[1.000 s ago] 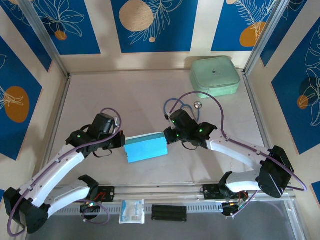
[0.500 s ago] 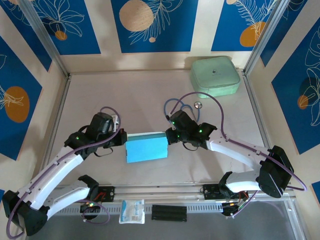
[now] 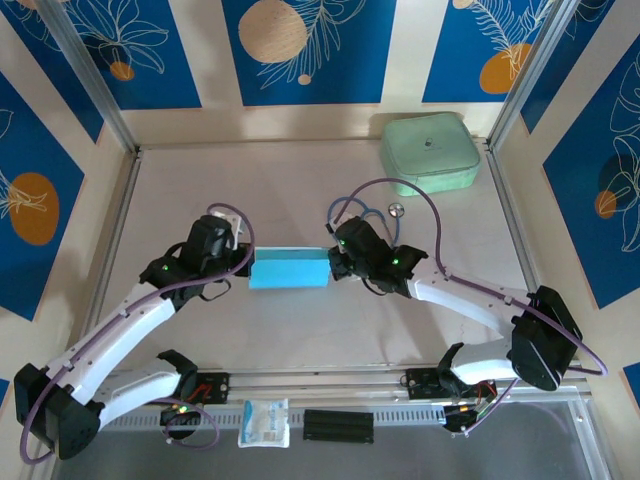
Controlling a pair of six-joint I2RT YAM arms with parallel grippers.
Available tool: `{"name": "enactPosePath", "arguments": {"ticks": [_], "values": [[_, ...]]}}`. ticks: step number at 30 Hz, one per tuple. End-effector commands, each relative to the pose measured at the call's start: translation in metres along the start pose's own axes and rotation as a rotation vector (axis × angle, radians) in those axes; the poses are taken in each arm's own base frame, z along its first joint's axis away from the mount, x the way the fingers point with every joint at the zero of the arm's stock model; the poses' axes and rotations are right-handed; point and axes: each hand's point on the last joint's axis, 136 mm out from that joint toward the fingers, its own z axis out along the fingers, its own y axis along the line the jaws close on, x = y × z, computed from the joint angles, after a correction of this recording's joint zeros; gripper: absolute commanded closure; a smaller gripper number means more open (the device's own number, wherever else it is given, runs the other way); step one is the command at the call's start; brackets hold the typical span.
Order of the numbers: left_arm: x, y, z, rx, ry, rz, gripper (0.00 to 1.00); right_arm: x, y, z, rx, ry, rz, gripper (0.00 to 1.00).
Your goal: Fold the paper box
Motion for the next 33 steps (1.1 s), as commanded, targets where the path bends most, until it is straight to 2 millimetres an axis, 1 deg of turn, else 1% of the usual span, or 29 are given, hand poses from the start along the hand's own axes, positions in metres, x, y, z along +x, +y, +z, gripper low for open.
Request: {"name": "enactPosePath", "arguments": {"ticks": [1, 3, 5, 9, 14, 17, 26, 33], "values": [[-0.026, -0.022, 0.000, 0.092, -0.114, 0.091, 1.00, -0.066, 0.034, -0.016, -0.110, -0.241, -0.067, 1.00], [-0.026, -0.021, 0.002, 0.090, -0.130, 0.104, 1.00, -0.070, 0.035, -0.016, -0.107, -0.266, -0.084, 1.00], [-0.023, -0.017, 0.008, 0.077, -0.129, 0.105, 1.00, -0.070, 0.034, -0.013, -0.101, -0.272, -0.092, 1.00], [-0.013, -0.007, 0.021, 0.024, -0.093, 0.115, 1.00, -0.059, 0.028, 0.000, -0.090, -0.225, -0.081, 1.00], [-0.009, 0.004, 0.031, -0.032, -0.065, 0.126, 1.00, -0.048, 0.026, 0.013, -0.114, -0.167, -0.047, 1.00], [-0.010, 0.005, 0.033, -0.040, -0.053, 0.118, 1.00, -0.043, 0.020, 0.021, -0.109, -0.109, -0.014, 1.00], [-0.022, 0.011, 0.041, -0.058, -0.055, 0.095, 1.00, -0.044, 0.015, 0.033, -0.129, -0.062, 0.025, 1.00], [-0.021, 0.022, 0.050, -0.072, -0.021, 0.064, 1.00, -0.043, 0.013, 0.039, -0.147, -0.039, 0.044, 1.00]]}}
